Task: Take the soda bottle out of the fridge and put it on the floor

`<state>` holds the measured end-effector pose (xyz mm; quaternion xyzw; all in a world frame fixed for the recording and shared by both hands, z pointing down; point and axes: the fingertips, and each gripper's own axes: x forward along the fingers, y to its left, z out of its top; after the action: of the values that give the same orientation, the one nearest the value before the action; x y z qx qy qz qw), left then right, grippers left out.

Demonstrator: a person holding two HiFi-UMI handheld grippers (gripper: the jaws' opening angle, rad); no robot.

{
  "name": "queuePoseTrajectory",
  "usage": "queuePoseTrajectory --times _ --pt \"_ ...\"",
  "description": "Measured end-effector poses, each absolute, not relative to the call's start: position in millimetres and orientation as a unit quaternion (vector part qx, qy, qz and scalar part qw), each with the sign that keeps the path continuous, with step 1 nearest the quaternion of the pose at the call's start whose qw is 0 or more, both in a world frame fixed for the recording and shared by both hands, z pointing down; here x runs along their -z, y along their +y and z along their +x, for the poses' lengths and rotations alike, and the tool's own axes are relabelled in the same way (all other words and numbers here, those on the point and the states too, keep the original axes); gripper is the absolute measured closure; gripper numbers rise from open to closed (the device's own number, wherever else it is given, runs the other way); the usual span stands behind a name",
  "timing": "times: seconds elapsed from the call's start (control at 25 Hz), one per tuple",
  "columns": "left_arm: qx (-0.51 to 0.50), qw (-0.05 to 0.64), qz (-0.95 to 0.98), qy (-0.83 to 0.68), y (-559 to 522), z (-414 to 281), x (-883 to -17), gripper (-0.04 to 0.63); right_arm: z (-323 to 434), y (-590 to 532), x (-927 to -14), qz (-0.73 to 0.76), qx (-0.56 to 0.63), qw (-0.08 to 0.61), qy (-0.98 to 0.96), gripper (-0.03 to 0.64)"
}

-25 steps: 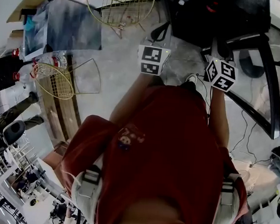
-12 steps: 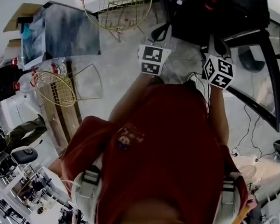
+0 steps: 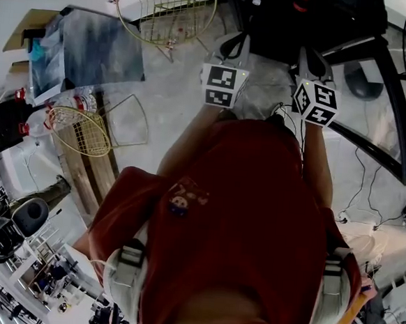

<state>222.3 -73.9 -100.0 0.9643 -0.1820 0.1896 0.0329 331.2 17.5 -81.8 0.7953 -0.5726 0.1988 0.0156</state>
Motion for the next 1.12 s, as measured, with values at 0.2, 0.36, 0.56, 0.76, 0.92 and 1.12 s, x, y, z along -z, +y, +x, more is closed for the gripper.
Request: queuePoseTrajectory --times 0.2,0.36,0.56,0.76,0.92,1.12 --pt "-0.189 0.032 0.964 -0.184 -72.6 221.0 101.0 0.595 331.2 15.2 82.3 0.793 -0.194 0.014 -0.577 0.513" --pt "-0.188 0.031 0.964 -0.187 -73.8 217.0 103.7 0.595 331.5 14.7 82.3 0.801 -0.188 0.02 -0.569 0.412" --pt "-0.187 0.03 0.963 -0.193 -75.1 216.1 102.6 0.595 335.4 17.0 78.6 0.811 -0.181 0.026 -0.555 0.337" --pt "-0.19 0.033 0.961 -0.196 -78.9 214.9 96.0 0.596 337.1 15.0 71.4 0.813 -0.188 0.026 -0.55 0.337" --pt "-0.191 0.032 0.96 -0.2 -76.3 212.2 93.4 0.595 334.1 20.4 68.0 0.813 -0.195 0.025 -0.548 0.337" --pt "-0.192 0.038 0.958 -0.208 -81.0 211.6 87.0 0.595 334.4 18.4 58.6 0.809 -0.204 0.03 -0.55 0.337"
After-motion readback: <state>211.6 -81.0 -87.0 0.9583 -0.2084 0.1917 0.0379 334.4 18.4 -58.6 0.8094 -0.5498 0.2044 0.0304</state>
